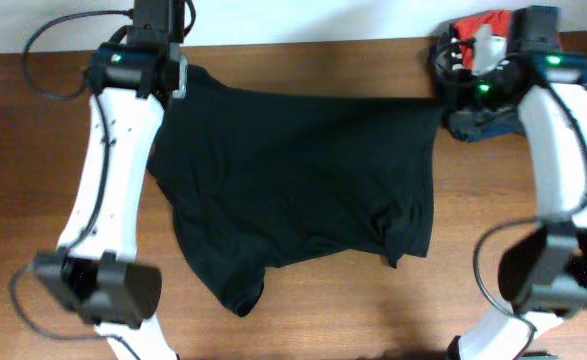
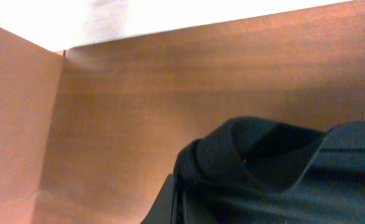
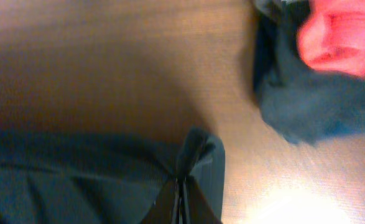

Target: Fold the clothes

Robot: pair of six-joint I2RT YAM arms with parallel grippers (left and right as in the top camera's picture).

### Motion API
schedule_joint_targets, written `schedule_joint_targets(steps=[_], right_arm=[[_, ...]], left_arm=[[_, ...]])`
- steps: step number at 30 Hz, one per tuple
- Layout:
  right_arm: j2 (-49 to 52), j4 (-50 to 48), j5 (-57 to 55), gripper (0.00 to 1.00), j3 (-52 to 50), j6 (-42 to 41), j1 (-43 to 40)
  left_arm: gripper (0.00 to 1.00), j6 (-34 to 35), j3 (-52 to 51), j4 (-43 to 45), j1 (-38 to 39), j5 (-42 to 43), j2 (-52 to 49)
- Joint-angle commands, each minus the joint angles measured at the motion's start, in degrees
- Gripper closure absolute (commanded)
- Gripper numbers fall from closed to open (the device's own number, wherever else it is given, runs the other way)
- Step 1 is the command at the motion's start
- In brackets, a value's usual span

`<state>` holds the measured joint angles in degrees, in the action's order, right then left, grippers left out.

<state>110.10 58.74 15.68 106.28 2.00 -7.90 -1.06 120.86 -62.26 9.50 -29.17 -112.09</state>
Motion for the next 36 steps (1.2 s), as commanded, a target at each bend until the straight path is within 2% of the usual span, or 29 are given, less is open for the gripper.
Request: schedule_joint_targets(steps=[1, 10, 13, 16, 19, 26, 31, 36], right_arm=[[5.81, -7.50, 0.20, 0.96, 0.02, -1.01, 1.49], [12.11, -25.00, 0.15, 0.96, 0.02, -3.98, 1.57], [12.17, -27.32, -1.16, 0.96, 0.02, -3.98, 1.57], [12.17, -26.36, -1.36, 0.96, 0.02, -3.96, 1.51], [12.09, -22.03, -1.29, 0.96, 0.15, -3.98, 1.51], [10.27, -9.18, -1.11, 0.96, 2.21, -3.74, 0.96], [8.98, -0.83, -1.14, 0.96, 2.80, -3.69, -0.04], [9.14, 5.42, -2.47, 0.96, 2.64, -2.27, -0.44]], left_arm=[[0.99, 0.33, 0.15, 6.62, -2.43, -1.60, -6.19], [1.00, -0.09, 0.15, 30.73, -4.11, 1.55, -18.91], [0.99, -0.13, 0.15, 37.38, -4.09, 2.95, -20.17], [1.00, -1.60, 0.22, 38.64, -4.09, 3.48, -20.06], [0.99, -2.93, 0.28, 34.88, -3.72, 3.45, -19.47], [1.00, -2.82, 0.28, 15.76, -3.17, 3.80, -16.39], [0.99, -2.23, 0.28, 4.50, -2.73, 10.05, -13.31], [1.00, -2.23, 0.20, -5.99, -2.73, 11.89, -12.94]])
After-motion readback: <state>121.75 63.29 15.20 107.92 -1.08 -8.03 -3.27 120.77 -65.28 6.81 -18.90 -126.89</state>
